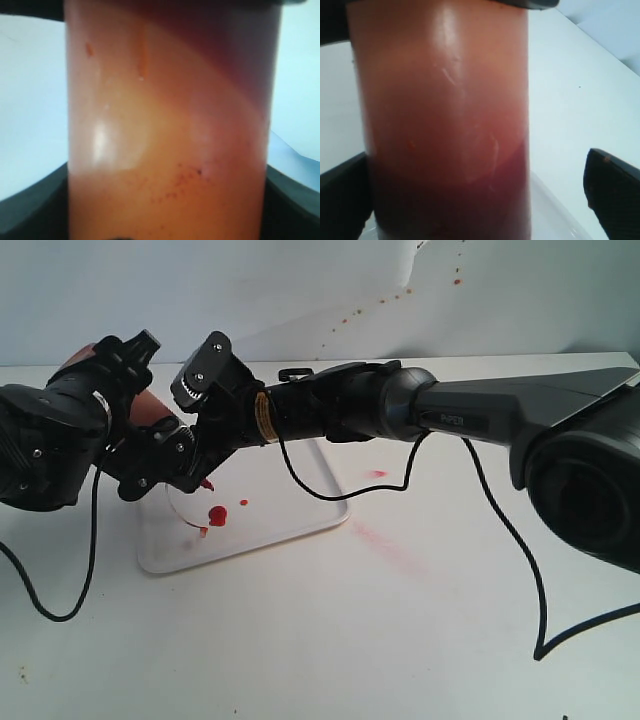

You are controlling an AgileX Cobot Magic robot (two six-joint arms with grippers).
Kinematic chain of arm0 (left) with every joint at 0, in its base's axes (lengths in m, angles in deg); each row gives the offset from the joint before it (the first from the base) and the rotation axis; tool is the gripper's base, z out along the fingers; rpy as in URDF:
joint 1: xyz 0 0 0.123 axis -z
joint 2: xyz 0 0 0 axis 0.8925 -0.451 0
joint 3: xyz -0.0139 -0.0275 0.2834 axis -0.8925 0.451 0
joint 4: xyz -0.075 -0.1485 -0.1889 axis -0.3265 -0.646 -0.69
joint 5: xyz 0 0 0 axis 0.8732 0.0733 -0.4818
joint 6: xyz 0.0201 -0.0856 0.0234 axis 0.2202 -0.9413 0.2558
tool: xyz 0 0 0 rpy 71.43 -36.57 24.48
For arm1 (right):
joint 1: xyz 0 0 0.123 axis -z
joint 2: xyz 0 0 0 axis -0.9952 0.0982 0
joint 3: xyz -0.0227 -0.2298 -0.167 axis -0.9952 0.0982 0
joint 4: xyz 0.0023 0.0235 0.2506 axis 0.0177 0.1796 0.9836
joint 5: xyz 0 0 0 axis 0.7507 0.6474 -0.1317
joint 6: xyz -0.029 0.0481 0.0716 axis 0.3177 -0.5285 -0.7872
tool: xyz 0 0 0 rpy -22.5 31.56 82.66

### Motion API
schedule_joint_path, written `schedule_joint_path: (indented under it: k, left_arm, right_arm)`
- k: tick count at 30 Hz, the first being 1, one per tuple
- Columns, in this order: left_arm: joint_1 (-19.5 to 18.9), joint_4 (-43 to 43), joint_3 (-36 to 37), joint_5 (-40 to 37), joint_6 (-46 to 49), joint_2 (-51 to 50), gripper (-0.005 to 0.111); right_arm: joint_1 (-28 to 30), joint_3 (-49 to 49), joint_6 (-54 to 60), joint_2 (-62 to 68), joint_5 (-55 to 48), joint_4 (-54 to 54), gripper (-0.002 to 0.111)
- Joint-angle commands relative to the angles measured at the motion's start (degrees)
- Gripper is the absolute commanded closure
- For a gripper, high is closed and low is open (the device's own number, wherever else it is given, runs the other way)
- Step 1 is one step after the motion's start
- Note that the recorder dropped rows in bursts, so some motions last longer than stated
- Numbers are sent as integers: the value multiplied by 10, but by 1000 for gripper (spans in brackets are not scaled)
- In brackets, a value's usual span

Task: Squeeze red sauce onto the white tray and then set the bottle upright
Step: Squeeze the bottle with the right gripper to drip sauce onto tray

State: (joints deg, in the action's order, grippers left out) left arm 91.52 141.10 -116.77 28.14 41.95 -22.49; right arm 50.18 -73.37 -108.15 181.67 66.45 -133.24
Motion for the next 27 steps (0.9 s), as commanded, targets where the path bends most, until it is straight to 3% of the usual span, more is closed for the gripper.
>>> schedule_joint_path:
  k: [1,7,10,12,16,25,27]
  left_arm:
    - [3,6,-3,-12,-3,5,107]
    - [3,6,-3,-12,-3,5,107]
    - [3,6,-3,-12,-3,5,107]
    - [3,6,-3,-12,-3,5,107]
    - [3,6,-3,-12,-3,5,107]
    - [3,6,-3,-12,-3,5,107]
    - [3,6,-3,-12,-3,5,107]
  right_arm:
    - [5,-4,-3,-5,-3,13,3]
    - [1,-4,-3,-5,-3,13,4]
    - [-1,-4,-3,-5,-2,13,14]
    - [-1,-4,-3,-5,14,2,34]
    - [3,-4,-3,-6,68,-30,107]
    - [10,-4,-7,-18,81,-31,108]
    - [10,-4,-7,-18,79,-31,104]
